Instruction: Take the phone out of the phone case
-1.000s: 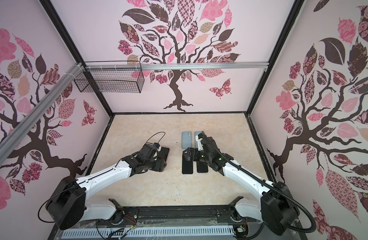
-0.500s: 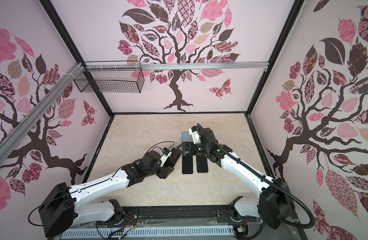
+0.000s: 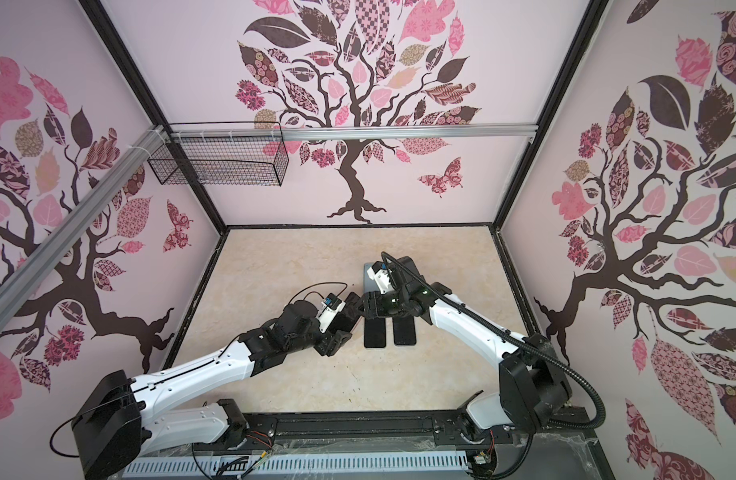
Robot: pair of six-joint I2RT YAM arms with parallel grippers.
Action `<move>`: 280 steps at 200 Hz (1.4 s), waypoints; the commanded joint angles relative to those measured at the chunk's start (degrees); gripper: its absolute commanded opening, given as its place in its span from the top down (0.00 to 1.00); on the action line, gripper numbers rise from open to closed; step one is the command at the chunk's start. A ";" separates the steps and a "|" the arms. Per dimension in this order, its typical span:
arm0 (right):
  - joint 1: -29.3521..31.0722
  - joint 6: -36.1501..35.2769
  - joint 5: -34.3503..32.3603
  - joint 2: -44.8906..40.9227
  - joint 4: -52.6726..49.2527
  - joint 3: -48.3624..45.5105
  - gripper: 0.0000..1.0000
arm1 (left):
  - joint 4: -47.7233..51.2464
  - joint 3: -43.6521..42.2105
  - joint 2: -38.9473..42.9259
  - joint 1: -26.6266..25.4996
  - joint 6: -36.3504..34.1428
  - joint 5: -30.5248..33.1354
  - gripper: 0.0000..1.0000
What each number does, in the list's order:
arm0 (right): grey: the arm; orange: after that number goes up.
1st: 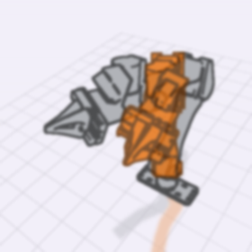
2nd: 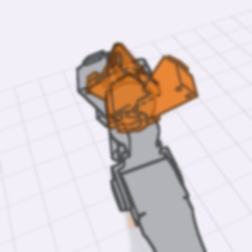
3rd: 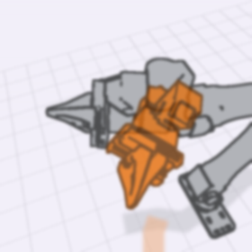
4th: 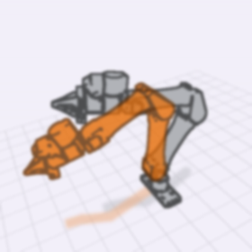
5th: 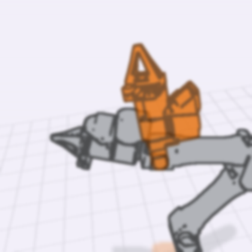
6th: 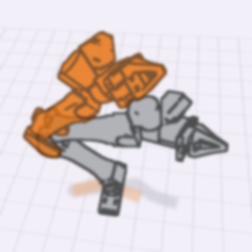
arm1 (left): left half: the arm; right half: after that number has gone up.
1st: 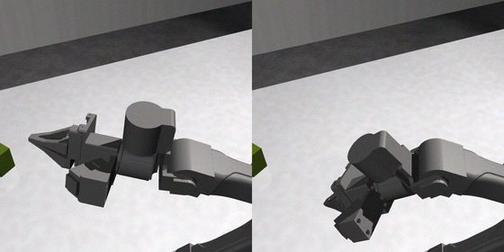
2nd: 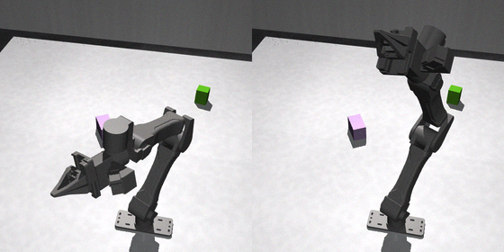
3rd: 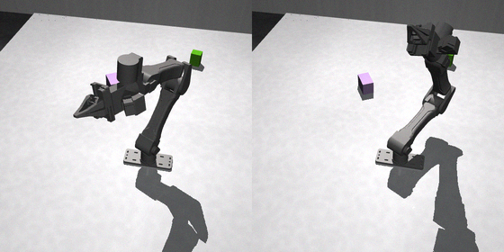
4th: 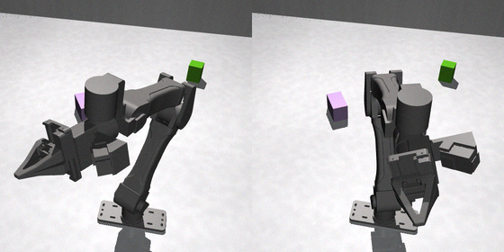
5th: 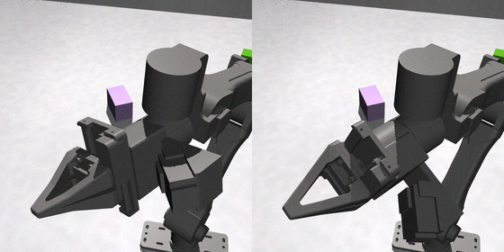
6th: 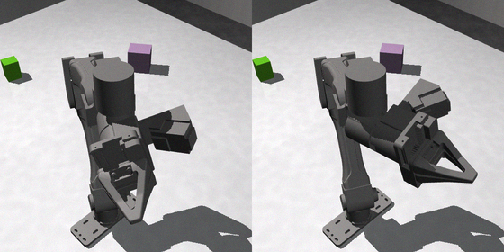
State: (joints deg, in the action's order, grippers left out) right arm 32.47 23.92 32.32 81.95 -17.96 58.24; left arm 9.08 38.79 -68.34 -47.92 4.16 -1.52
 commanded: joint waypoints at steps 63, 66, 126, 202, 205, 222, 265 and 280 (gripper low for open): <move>-0.20 0.25 4.25 2.20 1.26 1.97 0.64 | -4.16 -1.04 2.39 -0.24 -2.36 -2.83 1.00; -0.18 0.32 4.33 2.13 1.33 2.03 0.65 | -4.16 -1.14 2.55 -0.29 -2.48 -2.91 1.00; -0.16 0.75 3.14 0.69 1.22 1.66 0.83 | -5.78 -3.40 4.96 -0.33 -1.89 -1.07 1.00; -1.30 0.88 -11.58 -12.89 6.26 -1.28 1.00 | -6.92 -2.30 14.23 0.71 9.76 3.13 0.07; -1.27 0.99 -12.38 -13.62 6.74 -1.60 1.00 | -6.26 -1.78 14.30 0.99 10.66 3.42 0.03; -1.44 1.30 -16.98 -17.83 9.06 -3.35 1.00 | -1.89 1.59 14.29 3.75 14.90 1.69 0.02; -1.68 -1.76 -20.71 -23.18 10.31 -2.59 1.00 | 1.43 7.31 14.04 9.92 20.73 -8.44 0.02; -2.11 -2.89 -20.98 -23.97 11.46 -2.94 1.00 | -0.21 7.62 13.94 10.59 21.31 -13.41 0.02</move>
State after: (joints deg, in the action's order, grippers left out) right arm 30.72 23.75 13.98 61.12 -11.46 53.32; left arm 8.97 43.59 -54.48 -38.15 22.13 -6.13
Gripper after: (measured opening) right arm 0.154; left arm 0.983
